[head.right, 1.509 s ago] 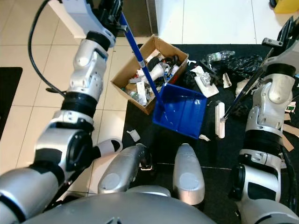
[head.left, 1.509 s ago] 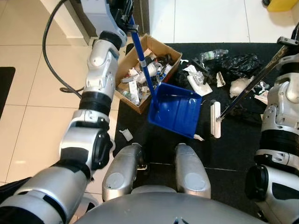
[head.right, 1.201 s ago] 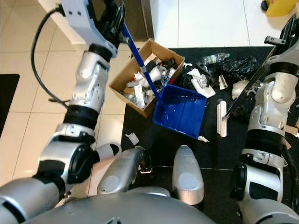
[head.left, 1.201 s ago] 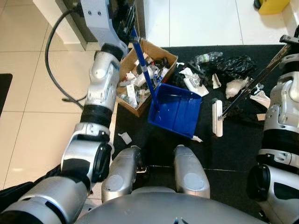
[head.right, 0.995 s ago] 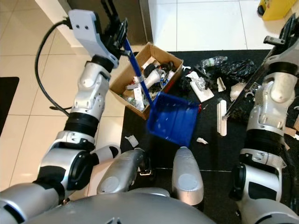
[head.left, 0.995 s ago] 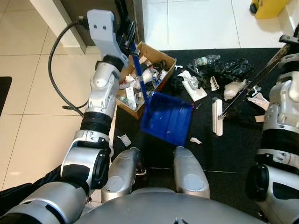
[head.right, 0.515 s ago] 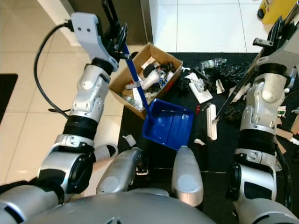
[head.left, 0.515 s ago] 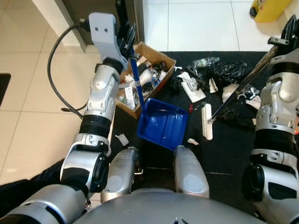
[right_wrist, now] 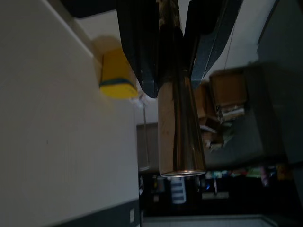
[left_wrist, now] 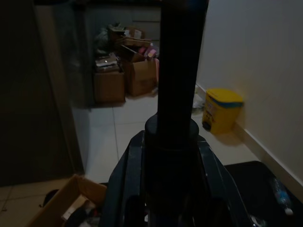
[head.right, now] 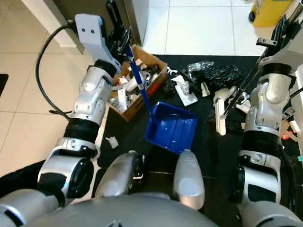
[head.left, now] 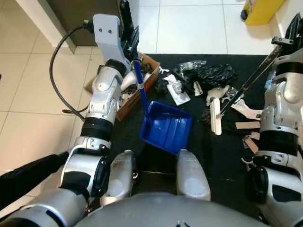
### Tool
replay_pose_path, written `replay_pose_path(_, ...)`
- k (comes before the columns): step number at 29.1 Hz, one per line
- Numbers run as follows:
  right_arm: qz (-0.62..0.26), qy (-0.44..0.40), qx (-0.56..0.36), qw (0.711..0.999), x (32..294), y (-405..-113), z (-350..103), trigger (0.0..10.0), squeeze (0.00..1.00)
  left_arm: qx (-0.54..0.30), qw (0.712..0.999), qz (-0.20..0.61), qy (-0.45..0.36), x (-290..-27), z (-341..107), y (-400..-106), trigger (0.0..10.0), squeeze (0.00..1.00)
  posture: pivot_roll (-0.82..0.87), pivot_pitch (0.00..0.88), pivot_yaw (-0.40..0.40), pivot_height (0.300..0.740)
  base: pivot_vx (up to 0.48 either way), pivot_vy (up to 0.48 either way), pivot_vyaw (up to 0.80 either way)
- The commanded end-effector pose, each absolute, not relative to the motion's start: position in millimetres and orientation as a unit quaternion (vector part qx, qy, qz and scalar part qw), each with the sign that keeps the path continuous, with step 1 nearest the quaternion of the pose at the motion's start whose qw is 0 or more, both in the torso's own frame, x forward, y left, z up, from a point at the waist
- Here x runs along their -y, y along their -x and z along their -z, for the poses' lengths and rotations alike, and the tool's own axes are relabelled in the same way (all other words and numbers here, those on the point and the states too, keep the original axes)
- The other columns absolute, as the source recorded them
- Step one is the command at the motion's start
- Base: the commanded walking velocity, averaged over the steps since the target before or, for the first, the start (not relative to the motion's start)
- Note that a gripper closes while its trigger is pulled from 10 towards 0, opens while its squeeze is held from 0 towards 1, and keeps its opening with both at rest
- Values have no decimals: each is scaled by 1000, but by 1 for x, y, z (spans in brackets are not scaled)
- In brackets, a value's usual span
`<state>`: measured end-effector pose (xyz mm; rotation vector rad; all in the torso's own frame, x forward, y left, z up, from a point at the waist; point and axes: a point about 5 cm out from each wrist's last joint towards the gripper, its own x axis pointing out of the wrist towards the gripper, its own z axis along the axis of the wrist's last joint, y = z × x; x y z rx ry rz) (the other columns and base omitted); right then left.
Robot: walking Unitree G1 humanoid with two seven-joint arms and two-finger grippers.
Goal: Sweep floor
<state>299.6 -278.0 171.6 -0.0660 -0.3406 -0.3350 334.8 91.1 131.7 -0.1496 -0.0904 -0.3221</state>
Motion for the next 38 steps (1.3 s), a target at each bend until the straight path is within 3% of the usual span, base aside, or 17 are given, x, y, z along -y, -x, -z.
replay_pose_path(1,166,30,191,967,277,-300,-181,10000,0,65,982,161,77,-92,-143,-337,10000,0,-78,24,87,740,0,-480,0)
replay_pose_path(28,162,28,188,968,276,-301,-179,10000,0,63,983,159,73,-93,-144,-337,10000,0,-75,27,84,740,0,-399,0)
replay_pose_path(38,161,26,187,969,275,-301,-178,10000,0,59,983,160,71,-96,-142,-336,10000,0,-72,28,85,740,0,-55,0)
